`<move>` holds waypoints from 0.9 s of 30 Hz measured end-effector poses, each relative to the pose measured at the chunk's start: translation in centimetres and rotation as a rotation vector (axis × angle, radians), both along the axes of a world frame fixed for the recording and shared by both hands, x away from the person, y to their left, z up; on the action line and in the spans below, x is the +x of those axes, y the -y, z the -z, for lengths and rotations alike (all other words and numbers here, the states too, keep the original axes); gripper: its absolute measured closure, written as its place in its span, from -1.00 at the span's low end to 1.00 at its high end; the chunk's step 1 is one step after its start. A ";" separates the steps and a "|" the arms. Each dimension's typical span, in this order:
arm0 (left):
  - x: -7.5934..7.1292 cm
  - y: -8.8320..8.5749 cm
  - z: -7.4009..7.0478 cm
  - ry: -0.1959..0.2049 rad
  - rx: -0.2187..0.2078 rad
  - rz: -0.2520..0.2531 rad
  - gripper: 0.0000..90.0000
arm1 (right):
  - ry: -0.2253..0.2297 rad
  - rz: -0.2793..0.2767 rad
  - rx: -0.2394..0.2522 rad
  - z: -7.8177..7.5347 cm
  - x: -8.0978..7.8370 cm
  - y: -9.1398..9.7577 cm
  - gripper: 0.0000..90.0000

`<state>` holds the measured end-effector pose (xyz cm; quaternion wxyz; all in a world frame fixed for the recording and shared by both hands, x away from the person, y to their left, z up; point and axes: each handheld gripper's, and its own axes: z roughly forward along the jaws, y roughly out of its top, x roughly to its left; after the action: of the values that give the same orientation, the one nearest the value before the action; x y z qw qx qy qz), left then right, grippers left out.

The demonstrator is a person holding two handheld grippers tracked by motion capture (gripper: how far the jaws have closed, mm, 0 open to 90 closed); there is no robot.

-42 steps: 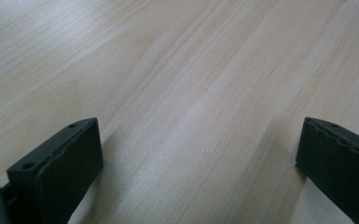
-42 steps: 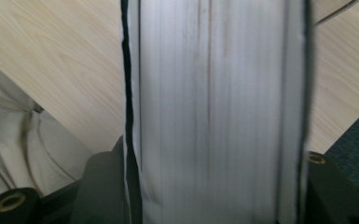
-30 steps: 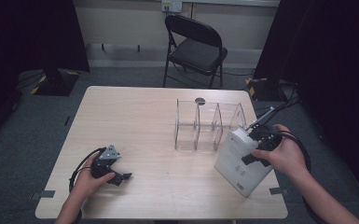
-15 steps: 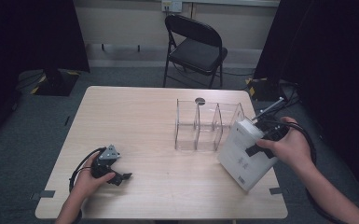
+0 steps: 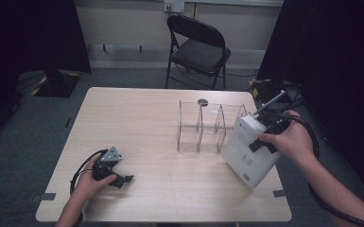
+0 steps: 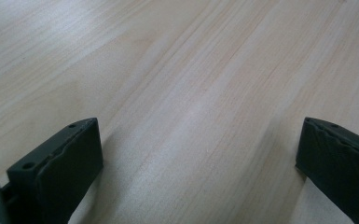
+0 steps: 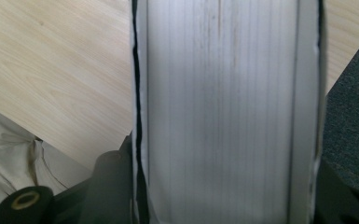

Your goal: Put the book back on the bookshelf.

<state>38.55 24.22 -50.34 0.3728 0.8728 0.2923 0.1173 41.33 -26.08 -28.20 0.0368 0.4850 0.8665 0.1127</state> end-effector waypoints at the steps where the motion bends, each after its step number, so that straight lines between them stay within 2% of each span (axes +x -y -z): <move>1: 0.0 0.0 0.0 0.000 0.000 0.000 -1.00 | -0.004 0.004 0.003 0.0 0.1 0.0 0.18; 6: 0.0 0.0 0.0 0.000 0.000 0.000 -1.00 | -0.011 0.015 0.008 0.0 0.4 0.2 0.18; 13: 0.0 0.0 0.0 0.000 0.001 0.000 -1.00 | -0.007 0.029 -0.013 0.0 1.0 0.1 0.18; 17: 0.0 0.0 0.0 -0.001 0.000 0.000 -1.00 | -0.009 0.051 -0.002 -0.1 1.4 0.1 0.18; 27: 0.0 0.0 0.0 0.000 0.000 0.002 -1.00 | -0.006 0.057 -0.024 -0.2 2.2 -0.4 0.18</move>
<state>38.57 24.23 -50.33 0.3729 0.8731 0.2915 0.1168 43.50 -25.64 -28.05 0.0433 0.5095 0.8536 0.0996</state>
